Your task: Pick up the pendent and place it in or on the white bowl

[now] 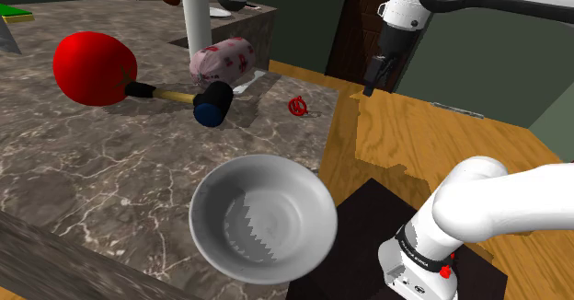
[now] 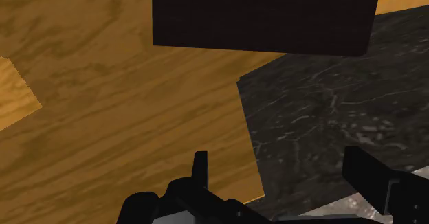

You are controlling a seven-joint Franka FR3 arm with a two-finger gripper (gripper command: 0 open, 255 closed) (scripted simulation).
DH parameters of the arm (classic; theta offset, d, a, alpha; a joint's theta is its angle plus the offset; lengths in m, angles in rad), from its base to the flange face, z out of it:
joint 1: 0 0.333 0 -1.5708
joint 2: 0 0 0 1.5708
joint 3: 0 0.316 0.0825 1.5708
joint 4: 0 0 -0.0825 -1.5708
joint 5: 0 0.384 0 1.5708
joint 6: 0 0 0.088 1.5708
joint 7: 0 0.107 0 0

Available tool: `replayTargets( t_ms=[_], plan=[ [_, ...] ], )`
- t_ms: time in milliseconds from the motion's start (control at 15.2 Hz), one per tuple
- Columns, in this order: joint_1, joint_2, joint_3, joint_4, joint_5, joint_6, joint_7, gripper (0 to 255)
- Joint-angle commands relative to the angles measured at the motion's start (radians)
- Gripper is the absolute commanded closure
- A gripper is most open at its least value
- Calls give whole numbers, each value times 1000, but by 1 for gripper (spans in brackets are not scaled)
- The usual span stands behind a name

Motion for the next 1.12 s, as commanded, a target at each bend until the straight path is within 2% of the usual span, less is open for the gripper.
replayTargets(
  t_ms=[0, 528, 1056],
  plan=[
    [0, 0, 0, 0, 0, 0, 0, 0],
    [99, 178, 121, 166, 88, -32, 35, 0],
    [178, 371, 237, 372, 143, -82, 71, 0]
  ],
)
